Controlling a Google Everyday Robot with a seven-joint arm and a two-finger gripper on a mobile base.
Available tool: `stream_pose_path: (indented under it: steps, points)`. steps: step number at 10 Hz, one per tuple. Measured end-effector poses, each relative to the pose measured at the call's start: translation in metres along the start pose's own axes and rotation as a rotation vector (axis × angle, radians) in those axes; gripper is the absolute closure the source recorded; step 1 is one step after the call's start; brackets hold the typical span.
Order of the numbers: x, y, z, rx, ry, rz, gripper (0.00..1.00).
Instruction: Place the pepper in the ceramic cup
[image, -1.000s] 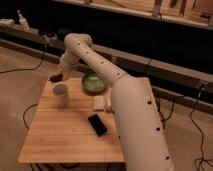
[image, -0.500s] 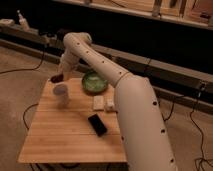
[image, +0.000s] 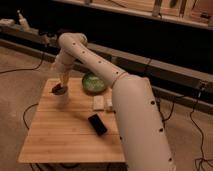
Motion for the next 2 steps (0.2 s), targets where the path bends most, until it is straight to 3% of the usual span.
stream_pose_path:
  steps: [2]
  points:
    - [0.0012,0.0006,-0.0005,0.0,-0.001,0.001,0.2]
